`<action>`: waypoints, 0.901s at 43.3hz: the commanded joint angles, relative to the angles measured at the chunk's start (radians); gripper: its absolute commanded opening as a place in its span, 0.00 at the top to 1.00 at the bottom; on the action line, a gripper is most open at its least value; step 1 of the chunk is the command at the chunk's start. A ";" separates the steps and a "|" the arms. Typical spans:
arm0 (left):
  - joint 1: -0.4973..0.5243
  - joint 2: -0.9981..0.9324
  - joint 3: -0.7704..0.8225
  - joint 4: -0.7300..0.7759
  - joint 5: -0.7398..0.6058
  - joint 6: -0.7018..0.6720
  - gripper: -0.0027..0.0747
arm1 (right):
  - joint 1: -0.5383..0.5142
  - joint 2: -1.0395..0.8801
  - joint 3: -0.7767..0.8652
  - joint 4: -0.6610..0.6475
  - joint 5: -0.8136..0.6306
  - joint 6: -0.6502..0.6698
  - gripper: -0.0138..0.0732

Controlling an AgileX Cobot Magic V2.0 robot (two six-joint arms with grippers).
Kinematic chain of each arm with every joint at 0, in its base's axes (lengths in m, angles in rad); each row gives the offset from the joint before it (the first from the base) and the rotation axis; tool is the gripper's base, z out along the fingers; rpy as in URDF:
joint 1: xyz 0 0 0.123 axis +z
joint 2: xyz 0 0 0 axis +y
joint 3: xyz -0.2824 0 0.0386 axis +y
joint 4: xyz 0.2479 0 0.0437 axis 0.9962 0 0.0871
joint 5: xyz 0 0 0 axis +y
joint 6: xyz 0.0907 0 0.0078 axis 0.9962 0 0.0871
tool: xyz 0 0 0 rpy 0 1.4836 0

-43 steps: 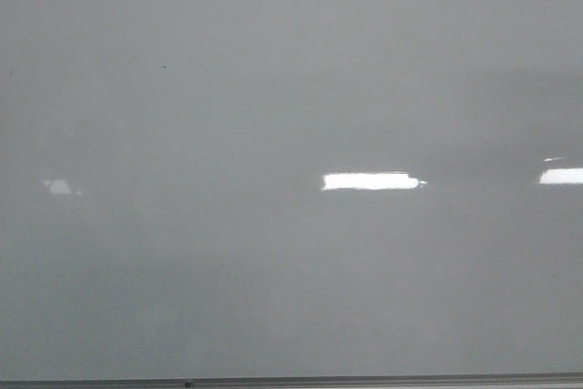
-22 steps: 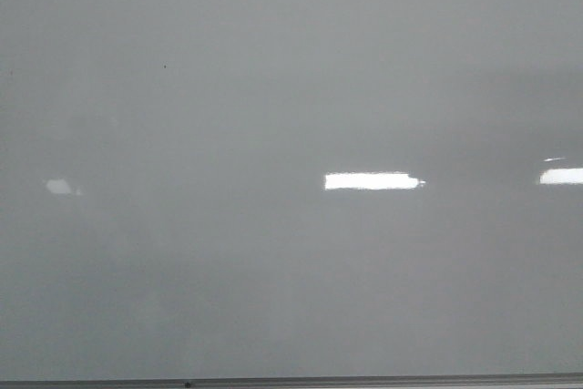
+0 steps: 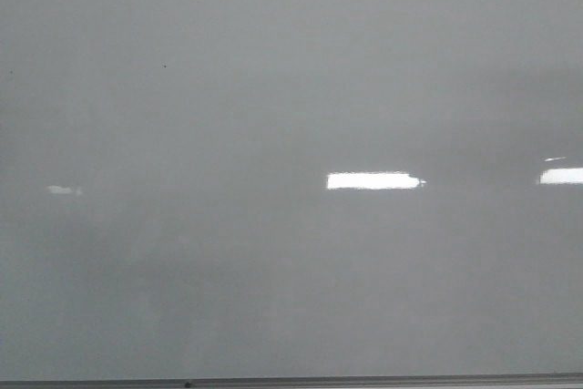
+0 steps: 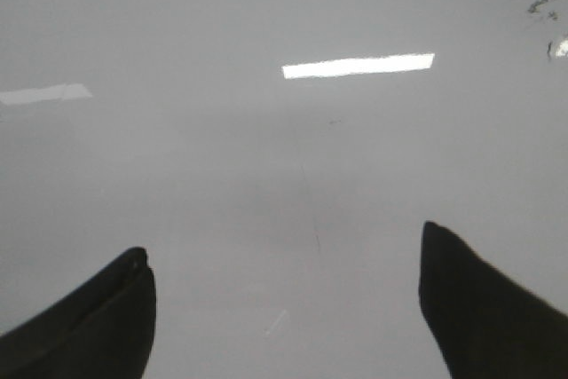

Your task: Write number 7 on whiteboard

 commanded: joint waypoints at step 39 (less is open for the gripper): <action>-0.016 0.114 -0.086 0.060 -0.131 -0.011 0.99 | 0.004 0.018 -0.036 0.008 -0.053 -0.003 0.12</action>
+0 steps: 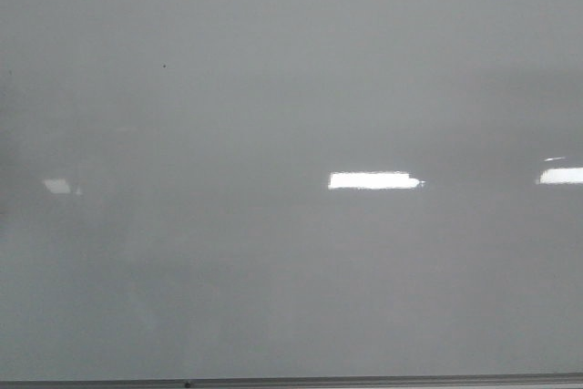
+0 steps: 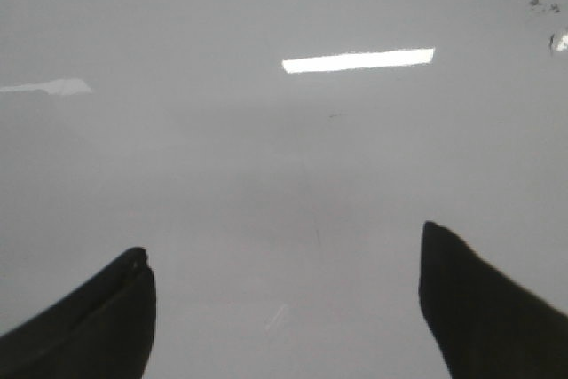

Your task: Write number 7 on whiteboard

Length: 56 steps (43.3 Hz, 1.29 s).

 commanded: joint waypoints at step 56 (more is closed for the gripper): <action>-0.957 -0.330 -0.250 0.000 0.575 0.600 0.99 | 0.790 0.889 -0.679 0.435 0.335 -0.739 0.12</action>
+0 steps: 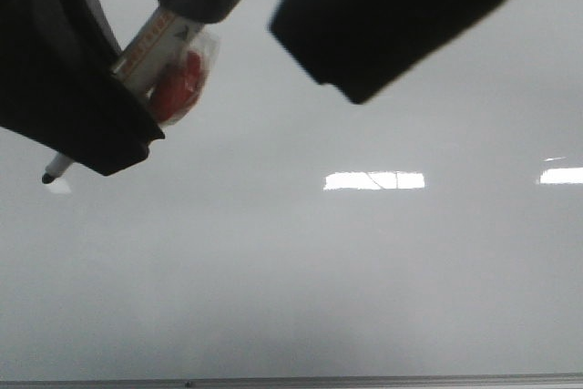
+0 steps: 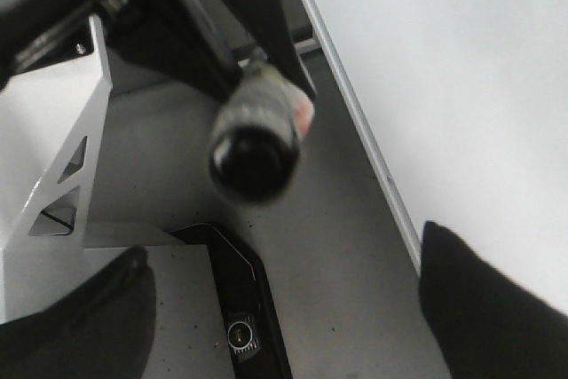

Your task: Write number 7 on whiteboard

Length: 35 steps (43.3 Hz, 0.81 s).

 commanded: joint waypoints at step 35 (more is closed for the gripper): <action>-0.006 -0.025 -0.031 -0.042 -0.071 -0.011 0.99 | 0.074 0.126 -0.140 0.064 -0.074 -0.057 0.91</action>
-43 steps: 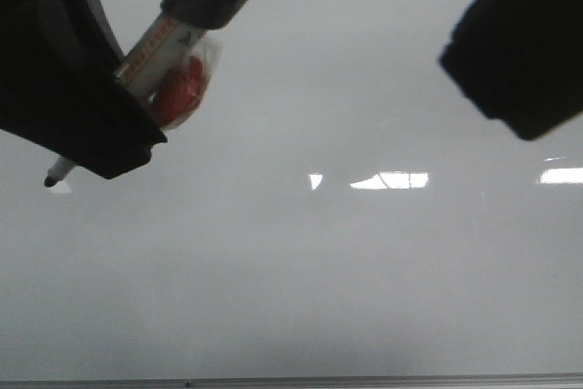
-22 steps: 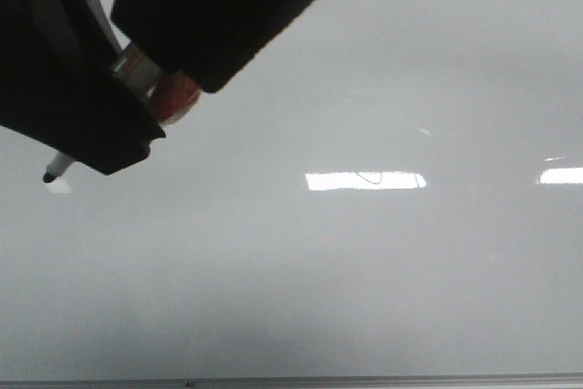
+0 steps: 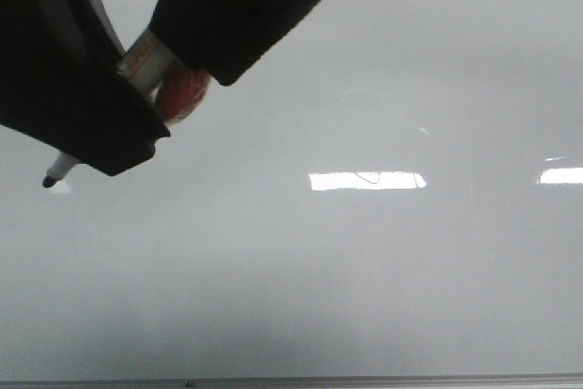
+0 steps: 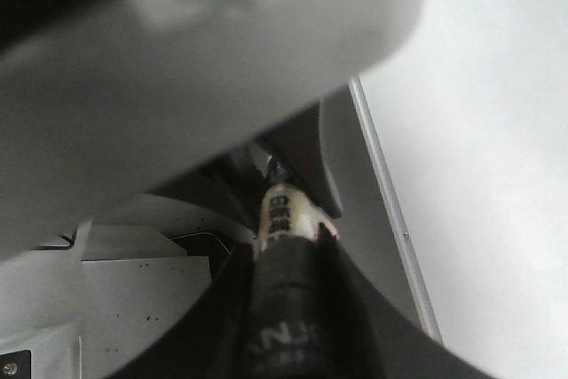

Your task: Write number 7 on whiteboard

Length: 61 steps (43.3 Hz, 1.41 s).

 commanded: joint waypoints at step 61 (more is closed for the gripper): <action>-0.006 -0.841 0.440 -0.169 -0.407 -0.109 0.99 | -0.293 -0.045 0.106 0.223 -0.457 -0.013 0.92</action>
